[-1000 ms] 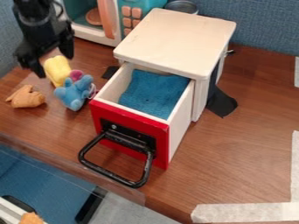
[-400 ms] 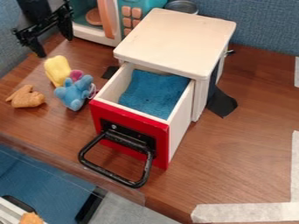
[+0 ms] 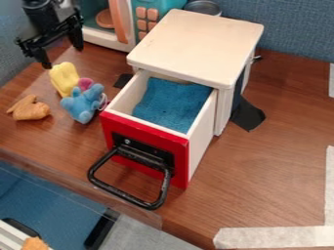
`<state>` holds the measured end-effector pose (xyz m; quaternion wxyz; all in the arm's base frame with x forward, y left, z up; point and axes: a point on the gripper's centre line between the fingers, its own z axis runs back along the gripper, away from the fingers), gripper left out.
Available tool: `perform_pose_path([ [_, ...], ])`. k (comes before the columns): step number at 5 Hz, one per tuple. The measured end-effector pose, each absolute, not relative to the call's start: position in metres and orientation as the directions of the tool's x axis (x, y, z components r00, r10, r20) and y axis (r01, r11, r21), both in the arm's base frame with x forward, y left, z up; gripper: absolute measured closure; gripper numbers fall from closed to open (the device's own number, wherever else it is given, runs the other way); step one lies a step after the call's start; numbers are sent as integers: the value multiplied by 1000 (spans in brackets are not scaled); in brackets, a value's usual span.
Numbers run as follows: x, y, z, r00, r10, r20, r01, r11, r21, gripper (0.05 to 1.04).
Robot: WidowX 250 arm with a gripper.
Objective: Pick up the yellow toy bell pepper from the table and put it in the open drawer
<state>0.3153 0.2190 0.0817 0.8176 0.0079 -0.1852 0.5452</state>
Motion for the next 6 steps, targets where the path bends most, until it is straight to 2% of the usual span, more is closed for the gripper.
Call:
perform_pose_path([
  [2, 303, 216, 63, 395, 862, 319, -869, 463, -173, 83],
  [4, 307, 224, 60, 374, 850, 372, -871, 459, -174, 83],
  [6, 311, 225, 41, 354, 854, 380, -889, 434, -145, 83],
])
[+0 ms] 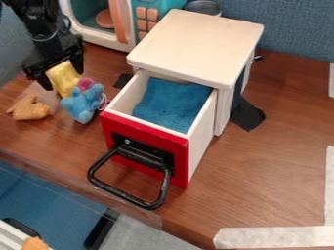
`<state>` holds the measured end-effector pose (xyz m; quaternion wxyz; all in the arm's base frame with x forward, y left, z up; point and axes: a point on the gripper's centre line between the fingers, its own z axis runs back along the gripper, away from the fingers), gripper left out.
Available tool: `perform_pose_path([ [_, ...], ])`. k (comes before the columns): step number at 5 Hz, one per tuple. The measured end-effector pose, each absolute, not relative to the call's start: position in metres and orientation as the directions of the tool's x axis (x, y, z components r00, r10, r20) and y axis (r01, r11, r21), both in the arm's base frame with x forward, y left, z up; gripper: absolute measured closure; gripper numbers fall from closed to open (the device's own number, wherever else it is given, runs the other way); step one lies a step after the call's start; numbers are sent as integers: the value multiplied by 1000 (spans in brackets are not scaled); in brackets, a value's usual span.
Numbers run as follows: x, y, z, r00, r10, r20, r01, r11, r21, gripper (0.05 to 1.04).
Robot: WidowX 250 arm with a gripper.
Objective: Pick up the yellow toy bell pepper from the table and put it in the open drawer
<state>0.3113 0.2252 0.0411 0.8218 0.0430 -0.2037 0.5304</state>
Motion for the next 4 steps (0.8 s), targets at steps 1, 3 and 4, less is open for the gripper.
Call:
perform_pose_path([
  [1, 311, 227, 29, 345, 855, 386, -901, 417, -118, 83],
  [3, 314, 230, 23, 310, 860, 406, -912, 390, -128, 217],
  [4, 314, 224, 28, 285, 883, 372, -920, 361, -152, 217],
])
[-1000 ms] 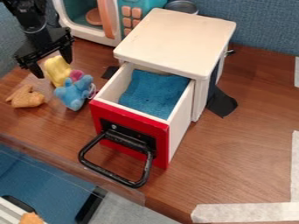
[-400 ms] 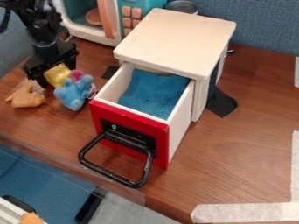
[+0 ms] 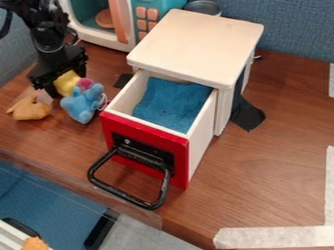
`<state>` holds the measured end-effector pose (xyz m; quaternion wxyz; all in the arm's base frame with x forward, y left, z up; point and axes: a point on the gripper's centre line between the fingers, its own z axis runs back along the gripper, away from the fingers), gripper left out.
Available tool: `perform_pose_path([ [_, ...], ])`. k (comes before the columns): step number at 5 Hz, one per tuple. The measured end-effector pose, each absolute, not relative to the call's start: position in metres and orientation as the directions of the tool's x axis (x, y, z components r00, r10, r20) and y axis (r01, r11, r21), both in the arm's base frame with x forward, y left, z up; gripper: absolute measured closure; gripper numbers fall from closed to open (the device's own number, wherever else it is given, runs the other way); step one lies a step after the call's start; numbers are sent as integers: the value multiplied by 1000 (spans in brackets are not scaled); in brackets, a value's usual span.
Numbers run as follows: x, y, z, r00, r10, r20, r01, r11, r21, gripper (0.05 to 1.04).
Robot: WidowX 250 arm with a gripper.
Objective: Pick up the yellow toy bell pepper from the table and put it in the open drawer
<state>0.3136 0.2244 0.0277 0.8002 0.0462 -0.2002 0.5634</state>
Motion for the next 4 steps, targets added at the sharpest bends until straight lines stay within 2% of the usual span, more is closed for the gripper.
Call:
perform_pose_path([
  [1, 316, 221, 57, 262, 902, 343, -924, 336, -179, 218],
  [2, 311, 216, 84, 265, 900, 345, -929, 334, -159, 218],
  [3, 306, 205, 118, 274, 887, 371, -912, 362, -192, 217],
  [4, 289, 183, 142, 320, 867, 381, -875, 425, -233, 218],
])
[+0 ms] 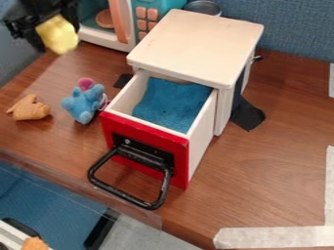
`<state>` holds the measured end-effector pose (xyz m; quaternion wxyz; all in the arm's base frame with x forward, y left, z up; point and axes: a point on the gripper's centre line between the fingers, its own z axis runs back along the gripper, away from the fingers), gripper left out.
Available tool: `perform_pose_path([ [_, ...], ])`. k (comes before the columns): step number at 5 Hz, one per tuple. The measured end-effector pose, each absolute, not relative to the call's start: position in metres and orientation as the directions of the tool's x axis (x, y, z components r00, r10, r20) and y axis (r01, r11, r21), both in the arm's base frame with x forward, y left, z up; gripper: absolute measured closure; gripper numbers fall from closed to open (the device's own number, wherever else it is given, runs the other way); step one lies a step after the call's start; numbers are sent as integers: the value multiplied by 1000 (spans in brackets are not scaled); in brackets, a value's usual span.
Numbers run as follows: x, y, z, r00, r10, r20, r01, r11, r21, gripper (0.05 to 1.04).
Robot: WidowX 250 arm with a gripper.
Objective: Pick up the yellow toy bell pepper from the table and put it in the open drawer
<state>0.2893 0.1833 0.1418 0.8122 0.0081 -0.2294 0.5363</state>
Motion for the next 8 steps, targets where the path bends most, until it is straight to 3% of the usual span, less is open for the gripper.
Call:
perform_pose_path([
  [2, 270, 116, 163, 447, 807, 386, -764, 569, -305, 218],
  [4, 271, 66, 142, 550, 765, 335, -707, 640, -301, 218],
  [8, 280, 17, 118, 599, 723, 345, -670, 688, -279, 218],
])
